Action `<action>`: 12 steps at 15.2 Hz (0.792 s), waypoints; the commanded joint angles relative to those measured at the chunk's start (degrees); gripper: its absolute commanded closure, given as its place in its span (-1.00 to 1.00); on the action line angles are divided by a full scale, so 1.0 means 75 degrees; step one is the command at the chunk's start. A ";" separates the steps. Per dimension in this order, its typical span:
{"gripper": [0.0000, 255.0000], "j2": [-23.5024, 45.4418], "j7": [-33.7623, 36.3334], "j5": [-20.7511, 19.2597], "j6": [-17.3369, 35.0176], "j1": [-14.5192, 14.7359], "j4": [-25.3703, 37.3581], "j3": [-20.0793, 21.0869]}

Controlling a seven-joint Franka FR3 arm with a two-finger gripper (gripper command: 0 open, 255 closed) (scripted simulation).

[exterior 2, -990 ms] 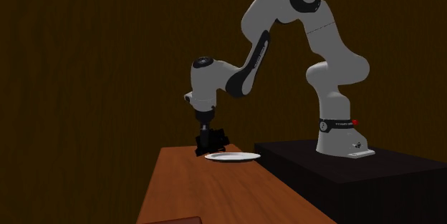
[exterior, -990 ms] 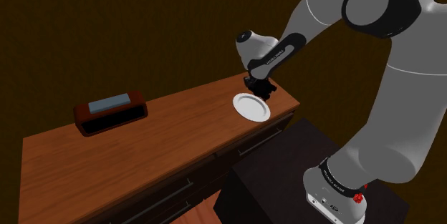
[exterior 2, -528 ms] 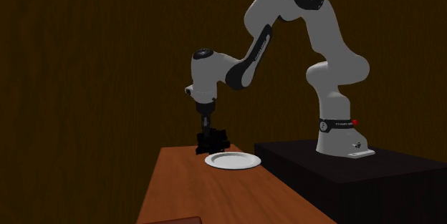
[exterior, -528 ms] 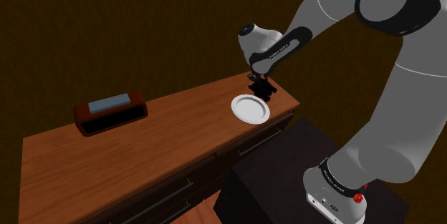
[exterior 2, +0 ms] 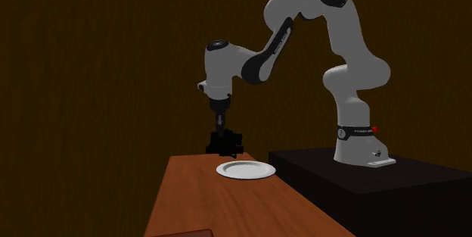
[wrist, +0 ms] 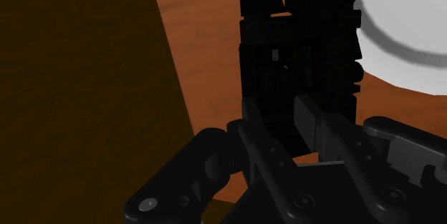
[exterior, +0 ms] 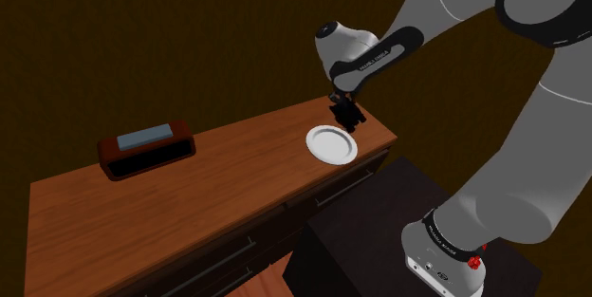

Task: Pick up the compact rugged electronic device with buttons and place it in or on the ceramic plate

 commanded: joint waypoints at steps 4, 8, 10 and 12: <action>1.00 -0.0512 0.0644 0.0217 -0.0465 0.0526 -0.0476 0.0398; 1.00 -0.0809 0.1163 0.0505 -0.0861 0.0965 -0.0715 0.0778; 1.00 -0.0784 0.1334 0.0560 -0.0876 0.1067 -0.0761 0.0868; 1.00 -0.0617 0.1433 0.0506 -0.0713 0.1060 -0.0778 0.0857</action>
